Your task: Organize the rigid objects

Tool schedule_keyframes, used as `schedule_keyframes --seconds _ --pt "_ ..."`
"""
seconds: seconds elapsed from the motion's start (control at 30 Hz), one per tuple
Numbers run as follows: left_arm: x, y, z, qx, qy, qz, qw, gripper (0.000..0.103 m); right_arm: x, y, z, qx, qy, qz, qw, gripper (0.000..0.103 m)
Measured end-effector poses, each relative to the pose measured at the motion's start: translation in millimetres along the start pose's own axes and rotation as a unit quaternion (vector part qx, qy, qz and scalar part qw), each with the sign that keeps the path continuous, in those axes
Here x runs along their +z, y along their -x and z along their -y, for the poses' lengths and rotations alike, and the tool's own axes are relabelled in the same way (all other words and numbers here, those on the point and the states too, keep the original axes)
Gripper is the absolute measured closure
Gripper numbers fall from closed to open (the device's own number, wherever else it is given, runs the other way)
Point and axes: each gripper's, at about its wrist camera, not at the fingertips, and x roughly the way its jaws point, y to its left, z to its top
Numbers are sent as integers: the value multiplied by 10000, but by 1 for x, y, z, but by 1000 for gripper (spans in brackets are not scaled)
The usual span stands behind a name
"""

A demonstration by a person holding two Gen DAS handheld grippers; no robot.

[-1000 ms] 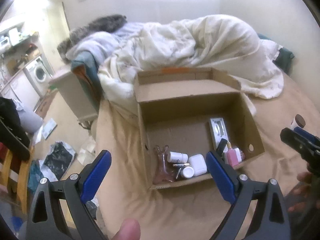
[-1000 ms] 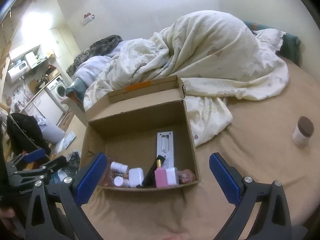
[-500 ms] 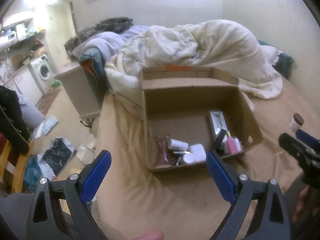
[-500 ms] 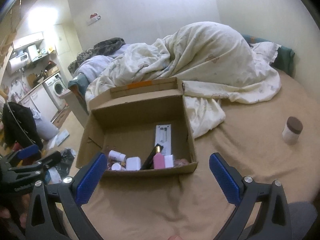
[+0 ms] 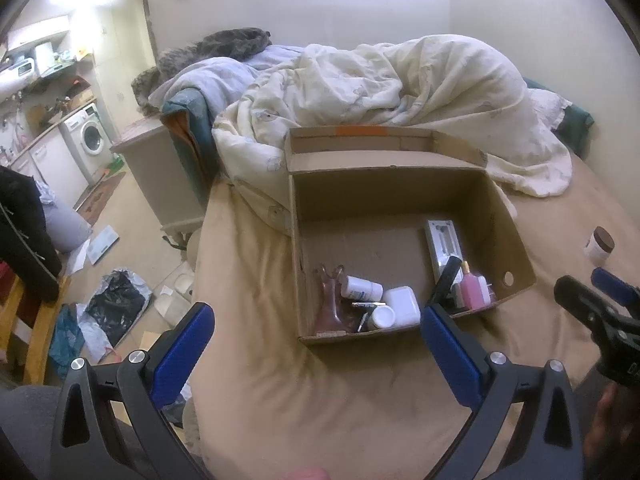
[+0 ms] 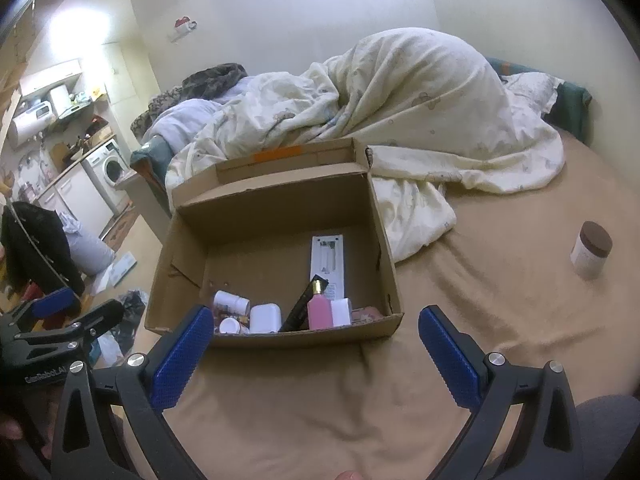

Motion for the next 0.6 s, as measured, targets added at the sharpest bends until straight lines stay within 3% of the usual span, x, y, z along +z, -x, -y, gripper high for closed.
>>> schedule_keyframes --seconds 0.6 --pt "-1 0 0 -19 0 -3 10000 1 0 1 -1 -32 16 23 10000 0"
